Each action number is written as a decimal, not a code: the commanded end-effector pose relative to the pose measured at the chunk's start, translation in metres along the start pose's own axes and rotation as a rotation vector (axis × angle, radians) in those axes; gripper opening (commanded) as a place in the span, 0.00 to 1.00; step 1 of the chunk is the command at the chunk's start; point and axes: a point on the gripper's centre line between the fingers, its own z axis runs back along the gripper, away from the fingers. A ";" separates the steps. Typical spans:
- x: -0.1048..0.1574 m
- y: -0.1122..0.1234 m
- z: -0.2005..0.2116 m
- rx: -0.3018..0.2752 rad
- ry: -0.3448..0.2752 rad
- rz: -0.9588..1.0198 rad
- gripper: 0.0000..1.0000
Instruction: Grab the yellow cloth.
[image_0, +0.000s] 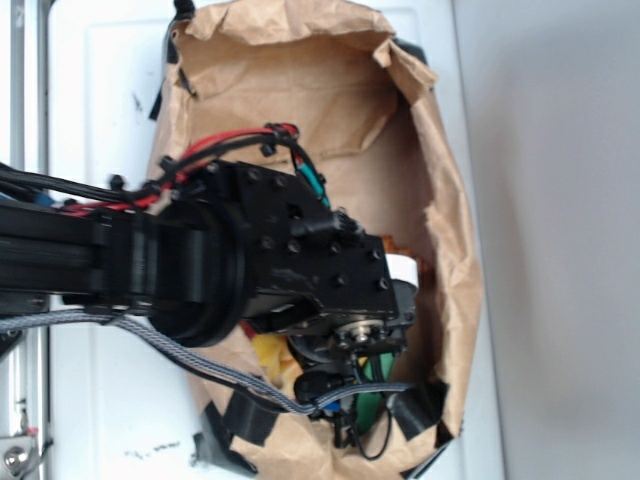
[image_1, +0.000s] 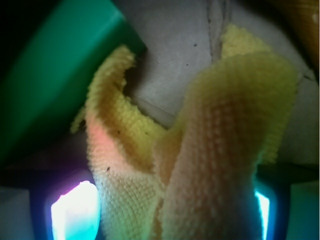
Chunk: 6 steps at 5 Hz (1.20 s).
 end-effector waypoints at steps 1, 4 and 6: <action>0.005 -0.002 0.038 -0.031 -0.088 -0.023 0.00; -0.018 0.044 0.150 0.023 -0.436 0.088 0.00; -0.047 0.055 0.190 0.076 -0.451 0.047 0.00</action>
